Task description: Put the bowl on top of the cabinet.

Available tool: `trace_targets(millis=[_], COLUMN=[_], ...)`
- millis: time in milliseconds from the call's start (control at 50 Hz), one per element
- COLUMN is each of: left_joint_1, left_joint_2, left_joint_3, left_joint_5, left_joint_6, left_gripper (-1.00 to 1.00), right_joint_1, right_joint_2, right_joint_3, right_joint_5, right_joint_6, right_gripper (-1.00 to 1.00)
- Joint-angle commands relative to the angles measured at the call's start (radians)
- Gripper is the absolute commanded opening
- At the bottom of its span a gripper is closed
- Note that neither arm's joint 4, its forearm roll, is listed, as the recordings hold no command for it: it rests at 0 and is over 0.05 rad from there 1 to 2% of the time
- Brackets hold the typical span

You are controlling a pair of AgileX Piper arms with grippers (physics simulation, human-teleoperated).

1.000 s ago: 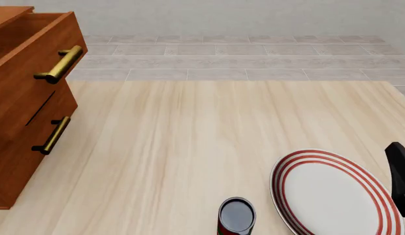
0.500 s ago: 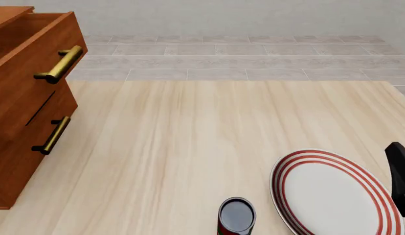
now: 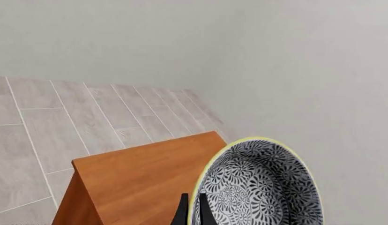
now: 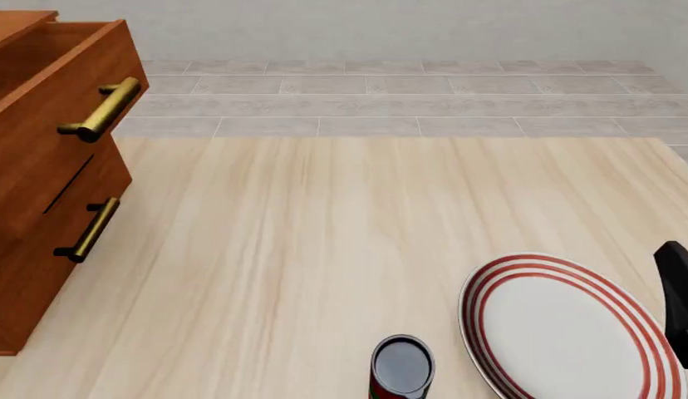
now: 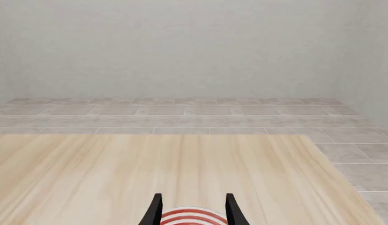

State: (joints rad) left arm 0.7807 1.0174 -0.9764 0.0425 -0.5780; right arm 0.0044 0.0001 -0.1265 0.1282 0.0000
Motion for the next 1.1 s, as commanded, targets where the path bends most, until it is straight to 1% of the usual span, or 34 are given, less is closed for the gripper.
trace_targets(millis=[20,200,380,480,660,740,1100], left_joint_1=[0.009,0.013,-0.02,-0.031,-0.022,-0.028,0.002], left_joint_2=[0.036,0.049,0.054,0.066,0.109,0.106,0.116], left_joint_3=[-0.006,-0.002,0.016,0.022,0.029,0.031,0.037], left_joint_5=[-0.013,-0.021,-0.033,-0.036,-0.058,-0.059,-0.081], left_joint_6=[0.007,0.017,0.044,0.044,0.048,0.049,0.045], left_gripper=[-1.0,-1.0,-1.0,-1.0,-1.0,-1.0,-1.0], right_joint_1=[0.0,0.0,0.0,0.0,0.0,0.0,0.0], right_joint_2=[0.0,0.0,0.0,0.0,0.0,0.0,0.0], right_joint_3=[0.0,0.0,0.0,0.0,0.0,0.0,0.0], right_joint_5=[0.0,0.0,0.0,0.0,0.0,0.0,0.0], right_joint_6=[0.0,0.0,0.0,0.0,0.0,0.0,0.0], right_gripper=[1.0,1.0,1.0,1.0,1.0,1.0,1.0])
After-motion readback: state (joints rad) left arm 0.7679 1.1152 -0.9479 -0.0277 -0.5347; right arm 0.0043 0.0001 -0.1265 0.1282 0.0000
